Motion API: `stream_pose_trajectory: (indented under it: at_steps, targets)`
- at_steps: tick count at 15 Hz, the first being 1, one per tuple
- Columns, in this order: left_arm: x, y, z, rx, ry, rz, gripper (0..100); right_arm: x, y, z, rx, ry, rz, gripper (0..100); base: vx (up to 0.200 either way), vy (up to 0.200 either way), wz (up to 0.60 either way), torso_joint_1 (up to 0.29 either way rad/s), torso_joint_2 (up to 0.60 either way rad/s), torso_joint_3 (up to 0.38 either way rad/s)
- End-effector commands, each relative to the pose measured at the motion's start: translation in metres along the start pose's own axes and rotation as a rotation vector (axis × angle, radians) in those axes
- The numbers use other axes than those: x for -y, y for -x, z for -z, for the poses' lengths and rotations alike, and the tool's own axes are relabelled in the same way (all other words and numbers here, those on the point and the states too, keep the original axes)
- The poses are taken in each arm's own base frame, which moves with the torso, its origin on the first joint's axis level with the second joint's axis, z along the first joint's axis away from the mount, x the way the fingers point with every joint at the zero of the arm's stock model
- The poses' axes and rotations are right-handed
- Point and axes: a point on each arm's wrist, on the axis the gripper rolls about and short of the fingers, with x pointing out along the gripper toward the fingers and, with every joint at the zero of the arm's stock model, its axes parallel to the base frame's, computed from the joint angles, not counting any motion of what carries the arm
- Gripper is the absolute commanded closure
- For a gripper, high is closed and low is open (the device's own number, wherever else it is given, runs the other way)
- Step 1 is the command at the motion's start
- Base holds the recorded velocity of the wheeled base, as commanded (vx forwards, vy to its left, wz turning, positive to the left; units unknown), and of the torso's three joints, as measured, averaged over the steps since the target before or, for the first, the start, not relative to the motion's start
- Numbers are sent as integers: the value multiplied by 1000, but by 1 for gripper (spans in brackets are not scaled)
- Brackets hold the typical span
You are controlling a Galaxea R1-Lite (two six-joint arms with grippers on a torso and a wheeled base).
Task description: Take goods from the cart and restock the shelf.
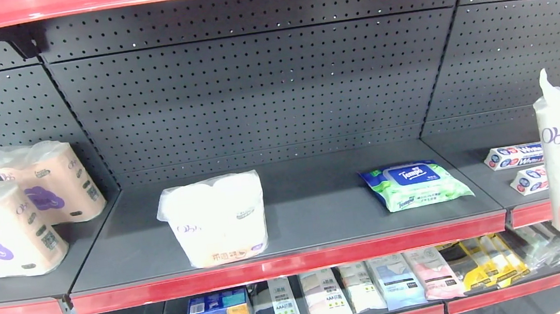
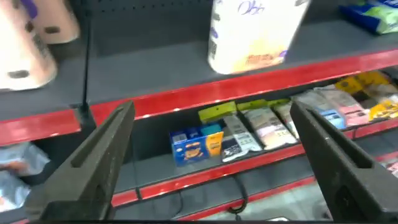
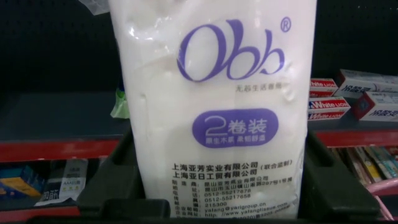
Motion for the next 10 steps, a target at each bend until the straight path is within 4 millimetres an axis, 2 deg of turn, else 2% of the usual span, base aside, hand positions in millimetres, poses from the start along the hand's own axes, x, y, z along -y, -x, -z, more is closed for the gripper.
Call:
stream_pose_trajectory:
  at_steps: [1,3,6,10]
  targets:
    - [3,5,18,26,-15,-10,0,1,-2,-11,26,5,0,100,0,0,0,0,0,0]
    - [1,8,21,62,-21,-155,0,2,-3,-21,47,7,-2,100,0,0,0,0,0,0]
    - [-1,8,21,57,-16,-273,0,2,-6,-23,47,9,-15,100,0,0,0,0,0,0]
    - [-4,9,21,69,-21,-442,0,0,-3,-15,36,2,-48,100,0,0,0,0,0,0]
